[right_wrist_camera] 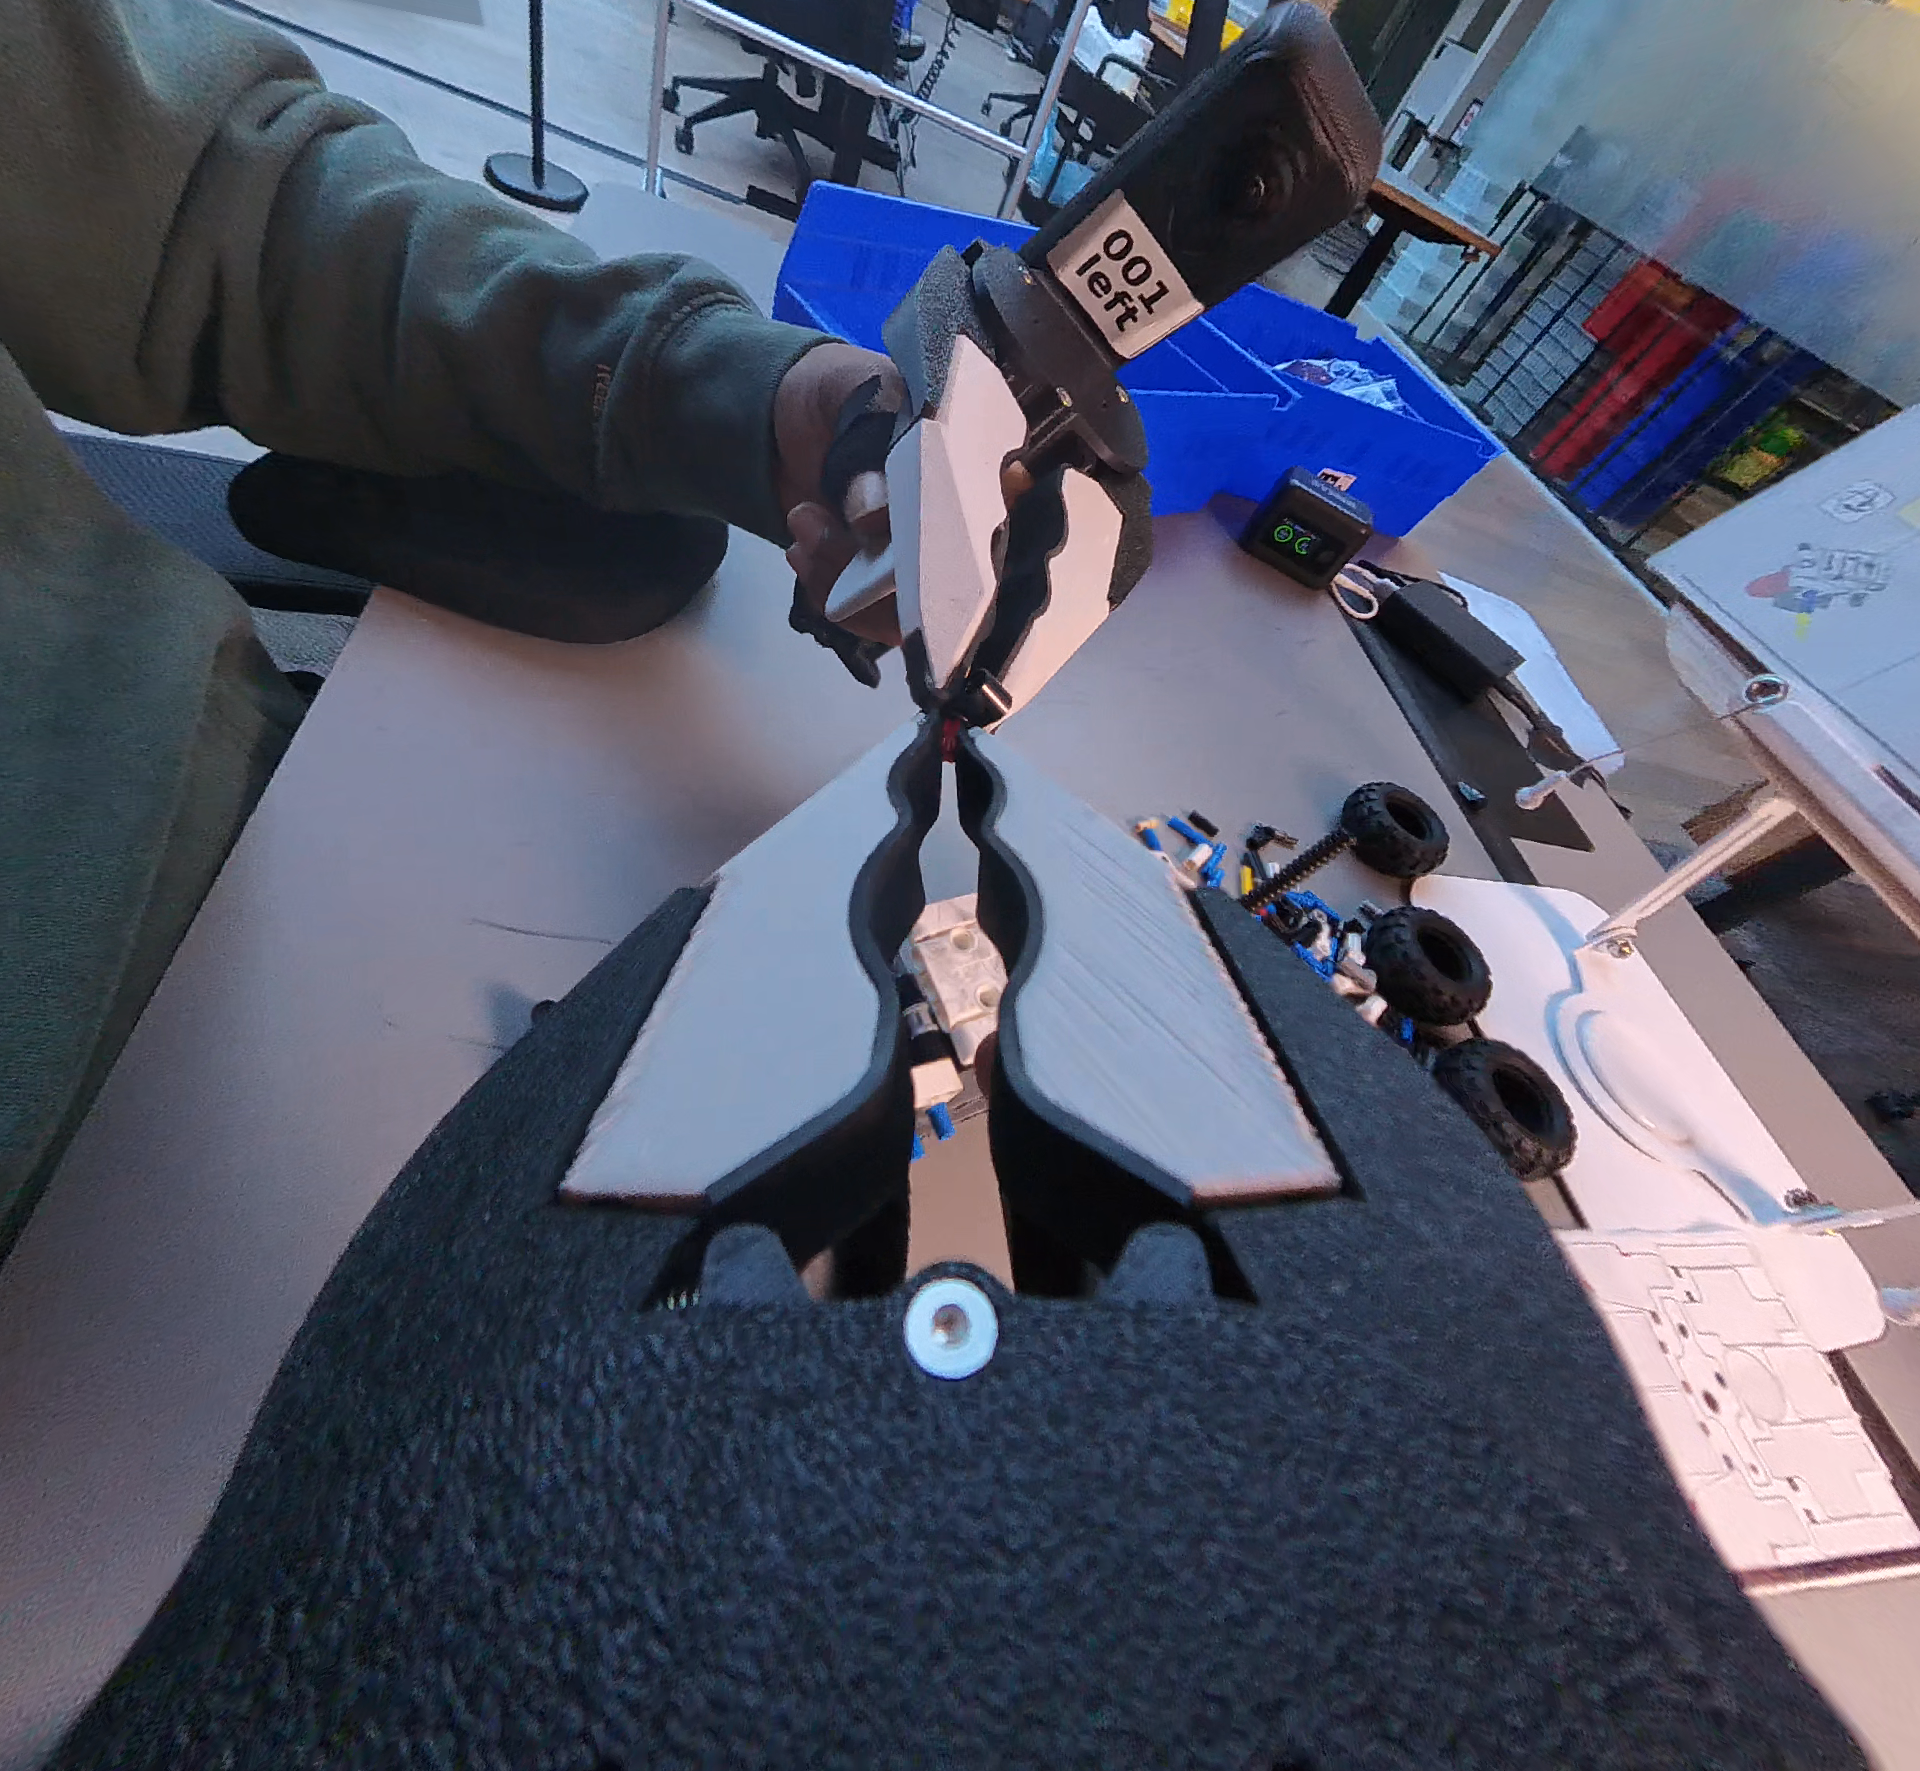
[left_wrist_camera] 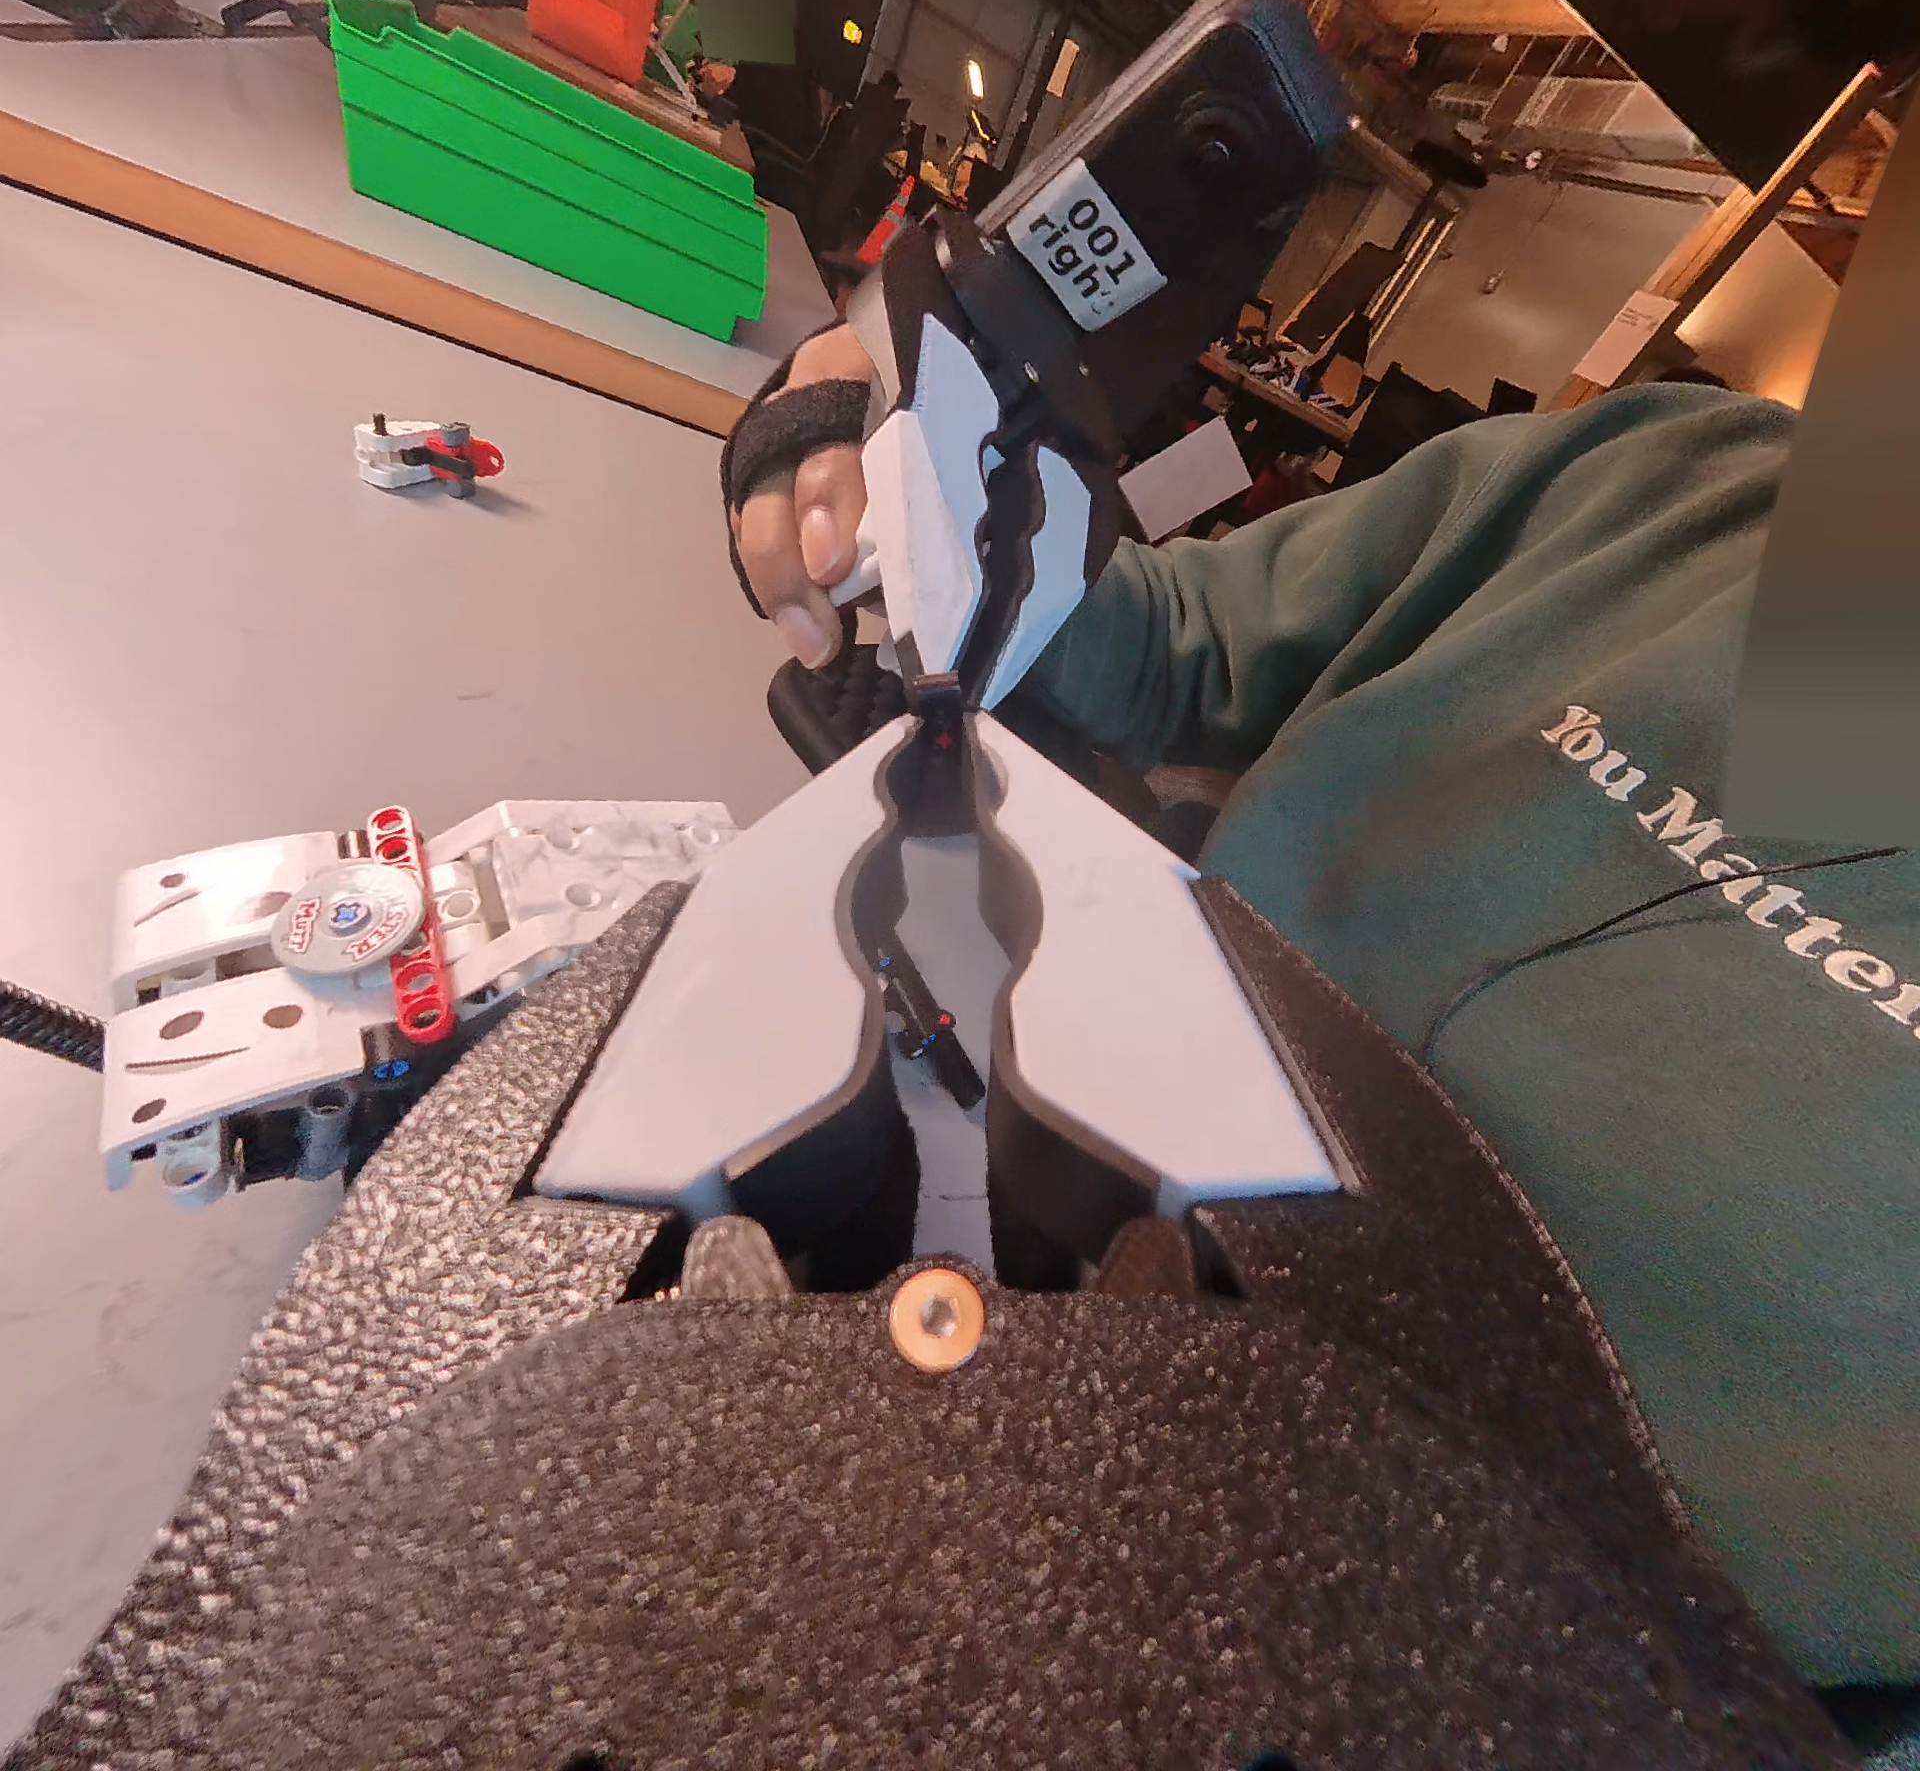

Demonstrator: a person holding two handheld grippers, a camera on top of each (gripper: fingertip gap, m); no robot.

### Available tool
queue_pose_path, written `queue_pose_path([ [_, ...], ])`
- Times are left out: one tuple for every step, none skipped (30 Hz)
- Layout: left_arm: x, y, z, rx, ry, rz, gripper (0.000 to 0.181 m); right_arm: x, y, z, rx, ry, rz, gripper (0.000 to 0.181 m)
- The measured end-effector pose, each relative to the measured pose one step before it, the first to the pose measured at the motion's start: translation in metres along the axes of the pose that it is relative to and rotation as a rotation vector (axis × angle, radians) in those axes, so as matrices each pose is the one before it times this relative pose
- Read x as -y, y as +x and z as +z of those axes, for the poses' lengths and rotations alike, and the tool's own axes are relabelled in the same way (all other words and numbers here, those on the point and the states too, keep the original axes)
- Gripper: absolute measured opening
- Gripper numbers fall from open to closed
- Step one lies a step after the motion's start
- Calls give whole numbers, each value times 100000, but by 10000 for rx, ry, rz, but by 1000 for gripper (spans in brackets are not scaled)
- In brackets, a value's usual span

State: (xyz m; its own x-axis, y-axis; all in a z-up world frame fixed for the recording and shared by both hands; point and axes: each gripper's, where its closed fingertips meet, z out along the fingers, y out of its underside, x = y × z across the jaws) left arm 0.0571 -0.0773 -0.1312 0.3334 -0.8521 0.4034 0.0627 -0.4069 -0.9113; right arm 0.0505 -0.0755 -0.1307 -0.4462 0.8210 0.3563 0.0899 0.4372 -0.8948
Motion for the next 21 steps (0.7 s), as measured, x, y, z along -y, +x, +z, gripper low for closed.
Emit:
queue_pose_path([
  [69, -69, 128, 31, 39, 18, 5, -94, 47, -141, -22, 39, 53, 1],
  [-71, -2, 185, 23, -53, 49, 6, -86, -113, -186, 92, 19, 96, 1],
  [46, 41, 174, 13, 17, 38, 6, 30, -10, -197, 7, 80, 71, 1],
  [34, 76, 141, -22, -11, 34, 6, -8, -89, -154, 57, 19, 51, 1],
  [51, -8, 112, 16, -4, 46, 6, -5, 43, -130, -31, 16, -8, 1],
  [68, 11, 85, 7, 0, 29, 5, 18, 1, -121, -2, 31, 29, 1],
  [3, 3, 89, 34, -40, 65, 6, -44, -38, -94, 36, 15, 40, 1],
  [12, -27, 67, 48, -10, 32, 5, -67, 48, -71, -24, 27, 36, 1],
  [-29, -34, 39, 49, -10, 17, 5, -73, -41, -30, 16, -12, 9, 1],
  [-56, 28, 26, 0, -17, 11, 5, -32, -69, -18, 22, -4, 10, 1],
  [-60, 37, 7, 1, -24, 9, 5, -45, -83, -7, 19, -6, 2, 1],
  [-23, -25, 18, 36, -16, 14, 5, -79, 5, -30, -9, -4, 12, 1],
  [-26, -6, 49, 31, -9, 20, 5, -19, -7, -73, 28, 20, 52, 1],
  [38, -19, 34, 30, 17, 5, 5, -29, 9, -64, -11, -2, 2, 1],
  [-72, 33, 37, -14, -61, 2, 5, -53, -88, -39, 37, -15, 12, 1],
  [-17, -24, 49, 51, -14, 67, 5, -53, -2, -62, -26, 6, 4, 1],
  [-31, -2, 53, 46, -26, 40, 5, -25, -32, -71, 17, 19, 41, 0],
  [111, -50, -71, 43, 64, 14, 5, -36, 27, -131, -18, -2, -11, 0],
  [864, -382, -1113, 180, 535, -86, 5, -381, 409, -1008, -132, -108, 32, 0],
  [2495, -657, -3102, 246, 1437, -326, 4, 47, 1078, -1873, -449, 433, 420, 0],
  [1643, -133, -2287, 307, 709, 261, 4, 190, 914, -1329, -467, 501, 327, 1],
])
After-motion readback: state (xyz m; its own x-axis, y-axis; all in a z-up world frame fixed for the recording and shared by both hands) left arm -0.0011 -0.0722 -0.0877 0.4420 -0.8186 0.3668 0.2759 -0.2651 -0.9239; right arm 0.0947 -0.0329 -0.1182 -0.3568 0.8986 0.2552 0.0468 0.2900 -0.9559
